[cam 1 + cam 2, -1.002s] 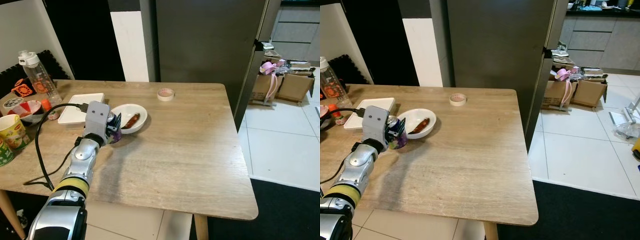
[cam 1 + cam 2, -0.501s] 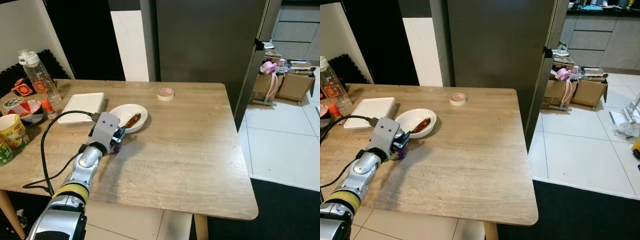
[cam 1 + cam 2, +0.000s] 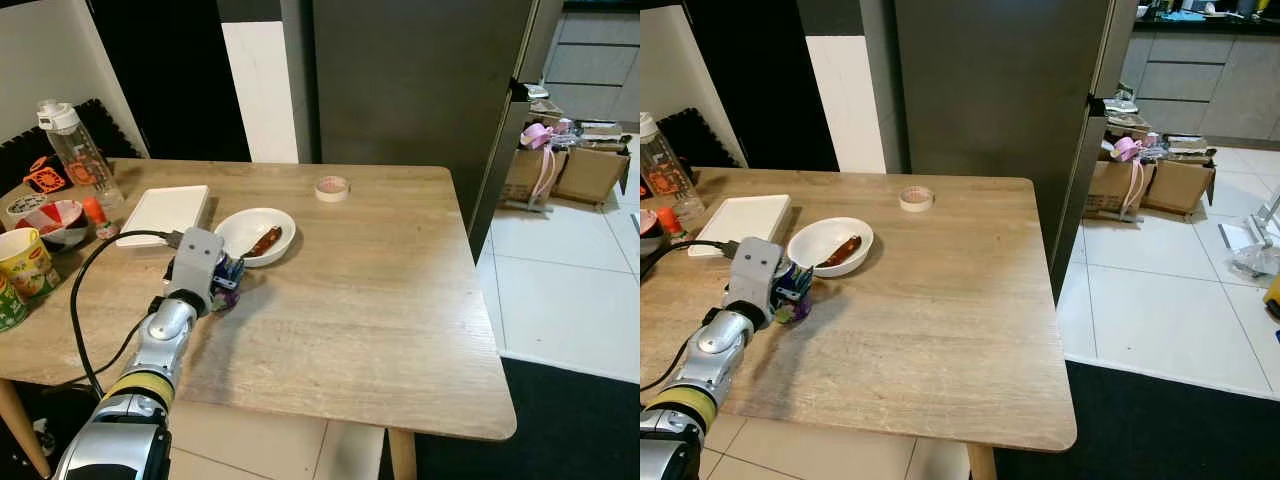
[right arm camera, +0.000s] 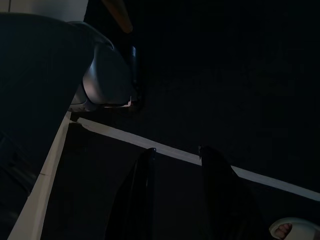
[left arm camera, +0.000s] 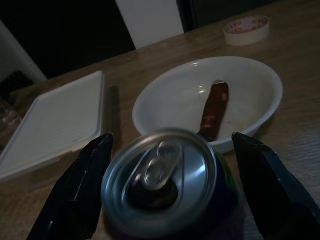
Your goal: Restocking fridge
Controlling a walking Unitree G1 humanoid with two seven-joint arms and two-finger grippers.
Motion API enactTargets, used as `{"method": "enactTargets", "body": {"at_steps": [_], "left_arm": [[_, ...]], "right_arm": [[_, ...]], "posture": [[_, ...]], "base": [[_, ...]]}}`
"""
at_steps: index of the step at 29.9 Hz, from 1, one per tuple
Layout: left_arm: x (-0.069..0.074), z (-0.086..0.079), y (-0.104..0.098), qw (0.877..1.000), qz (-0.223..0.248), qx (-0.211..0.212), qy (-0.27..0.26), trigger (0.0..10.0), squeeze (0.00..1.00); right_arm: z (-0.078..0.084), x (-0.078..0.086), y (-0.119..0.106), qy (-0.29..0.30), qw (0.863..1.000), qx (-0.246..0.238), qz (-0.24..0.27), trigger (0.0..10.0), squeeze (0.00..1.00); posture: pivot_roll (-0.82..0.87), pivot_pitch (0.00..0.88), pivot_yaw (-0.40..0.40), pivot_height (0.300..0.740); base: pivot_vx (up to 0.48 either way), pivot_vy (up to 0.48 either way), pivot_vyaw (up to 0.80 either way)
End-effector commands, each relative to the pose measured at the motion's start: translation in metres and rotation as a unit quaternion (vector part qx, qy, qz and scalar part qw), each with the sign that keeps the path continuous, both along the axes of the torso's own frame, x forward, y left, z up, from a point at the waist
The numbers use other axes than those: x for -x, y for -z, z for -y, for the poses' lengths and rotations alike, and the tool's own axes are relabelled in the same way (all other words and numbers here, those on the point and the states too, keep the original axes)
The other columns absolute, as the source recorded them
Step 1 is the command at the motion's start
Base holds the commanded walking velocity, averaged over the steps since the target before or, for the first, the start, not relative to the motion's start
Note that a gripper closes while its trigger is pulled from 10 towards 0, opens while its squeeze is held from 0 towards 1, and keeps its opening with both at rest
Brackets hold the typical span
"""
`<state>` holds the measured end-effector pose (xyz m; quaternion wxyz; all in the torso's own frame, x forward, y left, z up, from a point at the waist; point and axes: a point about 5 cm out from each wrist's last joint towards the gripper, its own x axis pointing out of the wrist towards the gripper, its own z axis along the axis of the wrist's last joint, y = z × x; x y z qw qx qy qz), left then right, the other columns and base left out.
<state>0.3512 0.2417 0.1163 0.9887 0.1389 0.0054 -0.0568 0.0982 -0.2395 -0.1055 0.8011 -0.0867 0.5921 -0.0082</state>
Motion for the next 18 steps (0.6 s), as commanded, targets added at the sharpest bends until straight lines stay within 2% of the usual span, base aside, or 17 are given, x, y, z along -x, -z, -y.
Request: {"method": "enactTargets", "body": {"at_steps": [1, 6, 11, 18], "left_arm": [[0.0015, -0.0001, 0.0062, 0.999, -0.013, 0.044, -0.008, 10.0, 0.0], [0.0012, -0.0004, 0.0055, 0.998, -0.011, 0.064, -0.01, 10.0, 0.0], [0.0, -0.0006, 0.0027, 0.993, 0.0, 0.12, -0.012, 10.0, 0.0], [0.0008, -0.0027, 0.0042, 0.99, -0.004, 0.137, -0.014, 10.0, 0.0]], "right_arm": [[-0.0014, -0.0009, 0.0001, 0.002, 1.0, -0.003, 0.001, 10.0, 0.0], [-0.0013, -0.0012, 0.0, 0.002, 1.0, -0.003, 0.002, 10.0, 0.0], [-0.0012, -0.0018, -0.0002, 0.001, 1.0, -0.003, 0.003, 10.0, 0.0], [-0.0016, -0.0018, -0.0001, 0.001, 1.0, -0.003, 0.002, 10.0, 0.0]], "posture": [[-0.11, 0.0, 0.025, 0.74], [-0.11, 0.0, 0.025, 0.74], [-0.11, 0.0, 0.024, 0.74], [-0.11, 0.0, 0.024, 0.74]], "base": [[0.0, 0.0, 0.0], [0.0, 0.0, 0.0], [0.0, 0.0, 0.0], [0.0, 0.0, 0.0]]}}
